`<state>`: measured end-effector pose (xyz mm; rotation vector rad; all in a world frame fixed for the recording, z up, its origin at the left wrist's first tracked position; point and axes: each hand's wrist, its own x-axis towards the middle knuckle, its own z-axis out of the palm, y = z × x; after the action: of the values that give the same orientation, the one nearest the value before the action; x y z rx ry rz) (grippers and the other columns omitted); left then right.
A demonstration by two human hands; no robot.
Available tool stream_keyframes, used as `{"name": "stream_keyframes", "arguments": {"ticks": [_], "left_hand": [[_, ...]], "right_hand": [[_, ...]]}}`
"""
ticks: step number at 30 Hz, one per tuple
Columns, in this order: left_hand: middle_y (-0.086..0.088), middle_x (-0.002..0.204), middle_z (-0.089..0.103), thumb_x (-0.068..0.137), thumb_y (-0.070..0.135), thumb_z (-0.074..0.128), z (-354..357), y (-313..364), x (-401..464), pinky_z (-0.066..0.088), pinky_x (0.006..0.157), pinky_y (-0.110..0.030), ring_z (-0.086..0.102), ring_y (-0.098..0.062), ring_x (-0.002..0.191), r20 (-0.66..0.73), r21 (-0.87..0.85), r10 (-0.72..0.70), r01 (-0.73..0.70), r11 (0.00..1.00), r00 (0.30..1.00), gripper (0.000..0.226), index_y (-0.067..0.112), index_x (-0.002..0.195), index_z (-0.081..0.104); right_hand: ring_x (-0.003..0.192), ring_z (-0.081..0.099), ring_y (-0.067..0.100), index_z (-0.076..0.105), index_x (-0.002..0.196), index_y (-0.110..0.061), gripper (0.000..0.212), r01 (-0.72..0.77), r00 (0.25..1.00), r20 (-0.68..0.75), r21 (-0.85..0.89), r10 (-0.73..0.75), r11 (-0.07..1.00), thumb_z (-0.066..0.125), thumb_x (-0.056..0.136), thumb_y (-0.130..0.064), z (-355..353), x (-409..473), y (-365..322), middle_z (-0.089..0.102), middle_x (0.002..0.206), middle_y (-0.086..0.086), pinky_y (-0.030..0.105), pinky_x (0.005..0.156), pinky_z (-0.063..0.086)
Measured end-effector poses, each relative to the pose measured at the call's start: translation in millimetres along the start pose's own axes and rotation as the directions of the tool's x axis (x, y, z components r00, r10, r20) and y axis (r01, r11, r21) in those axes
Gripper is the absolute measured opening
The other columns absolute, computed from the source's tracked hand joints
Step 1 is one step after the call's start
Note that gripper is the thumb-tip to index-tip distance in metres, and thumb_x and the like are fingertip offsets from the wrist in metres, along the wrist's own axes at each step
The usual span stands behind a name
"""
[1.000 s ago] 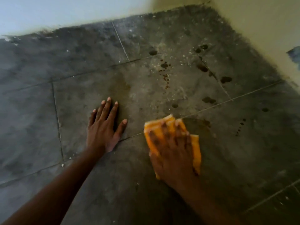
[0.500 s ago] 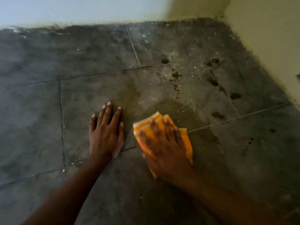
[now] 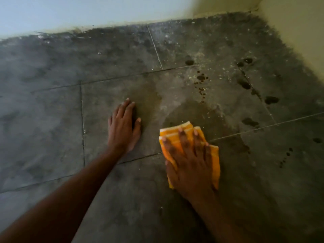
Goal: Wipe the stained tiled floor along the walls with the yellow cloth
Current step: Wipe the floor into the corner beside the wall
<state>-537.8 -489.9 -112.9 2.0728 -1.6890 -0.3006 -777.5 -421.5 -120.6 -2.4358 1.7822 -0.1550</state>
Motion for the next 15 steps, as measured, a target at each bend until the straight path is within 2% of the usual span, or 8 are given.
{"name": "stream_keyframes", "arguments": {"ticks": [2,4,6,8,9,11,13,15], "left_hand": [[-0.004,0.175,0.022,0.103,0.043,0.054,-4,0,36,0.023,0.124,-0.057,0.019,-0.029,0.161,0.072,0.083,0.075,-0.080,0.993,0.995,0.066,0.020,0.162,0.034],[-0.002,0.176,0.018,0.104,0.051,0.048,-1,-2,65,0.016,0.127,-0.055,0.013,-0.026,0.163,0.112,0.141,0.098,-0.113,0.984,0.989,0.068,0.023,0.164,0.031],[-0.001,0.176,0.020,0.103,0.058,0.035,12,-7,75,0.016,0.128,-0.053,0.015,-0.024,0.163,0.086,0.194,0.108,-0.123,0.973,0.990,0.069,0.025,0.163,0.033],[0.000,0.175,0.024,0.100,0.060,0.030,21,-14,73,0.017,0.128,-0.051,0.019,-0.021,0.162,0.039,0.198,0.107,-0.113,0.974,0.993,0.070,0.027,0.162,0.036],[0.000,0.174,0.025,0.100,0.060,0.031,23,-15,75,0.018,0.128,-0.050,0.021,-0.020,0.162,0.019,0.187,0.113,-0.114,0.976,0.993,0.069,0.027,0.161,0.037],[0.001,0.173,0.028,0.100,0.059,0.033,22,-15,77,0.021,0.127,-0.049,0.024,-0.020,0.161,-0.007,0.182,0.127,-0.123,0.976,0.992,0.067,0.028,0.159,0.041],[0.001,0.173,0.029,0.101,0.056,0.033,22,-14,76,0.023,0.127,-0.049,0.025,-0.019,0.161,-0.025,0.173,0.117,-0.111,0.979,0.993,0.065,0.028,0.159,0.043],[0.002,0.174,0.027,0.102,0.054,0.033,20,-11,76,0.021,0.129,-0.048,0.023,-0.018,0.161,-0.011,0.171,0.098,-0.095,0.981,0.995,0.063,0.029,0.160,0.042]], "right_hand": [[0.161,-0.002,0.036,0.009,0.159,-0.059,0.069,-0.046,0.999,0.014,-0.021,0.046,0.999,0.034,0.095,-0.065,-2,-15,14,0.001,0.176,-0.004,0.066,0.124,0.010],[0.161,0.000,0.037,0.012,0.159,-0.057,0.070,-0.190,0.982,-0.010,-0.035,0.190,0.981,0.033,0.093,-0.066,-1,9,29,0.005,0.176,-0.002,0.069,0.123,0.010],[0.160,-0.002,0.041,0.011,0.159,-0.055,0.070,-0.351,0.935,-0.049,0.019,0.352,0.936,0.033,0.094,-0.067,0,61,37,0.005,0.175,0.000,0.070,0.123,0.008],[0.158,-0.002,0.046,0.013,0.160,-0.053,0.070,-0.412,0.908,-0.056,0.073,0.416,0.908,0.033,0.094,-0.068,3,117,27,0.005,0.175,0.002,0.072,0.122,0.006],[0.158,0.000,0.048,0.018,0.159,-0.052,0.070,-0.392,0.914,-0.072,0.091,0.399,0.915,0.033,0.093,-0.068,5,141,17,0.009,0.175,0.003,0.072,0.121,0.007],[0.158,0.005,0.047,0.028,0.157,-0.053,0.068,-0.240,0.962,-0.110,0.090,0.249,0.967,0.035,0.091,-0.064,8,159,-9,0.017,0.174,0.003,0.070,0.121,0.010],[0.160,0.002,0.040,0.023,0.157,-0.057,0.067,-0.044,0.994,-0.096,0.011,0.045,0.999,0.039,0.093,-0.061,11,143,-18,0.012,0.175,-0.002,0.066,0.123,0.010],[0.161,-0.002,0.034,0.013,0.158,-0.060,0.070,0.106,0.993,-0.042,-0.039,-0.108,0.994,0.042,0.093,-0.060,3,118,1,0.003,0.176,-0.007,0.065,0.124,0.010]]}}
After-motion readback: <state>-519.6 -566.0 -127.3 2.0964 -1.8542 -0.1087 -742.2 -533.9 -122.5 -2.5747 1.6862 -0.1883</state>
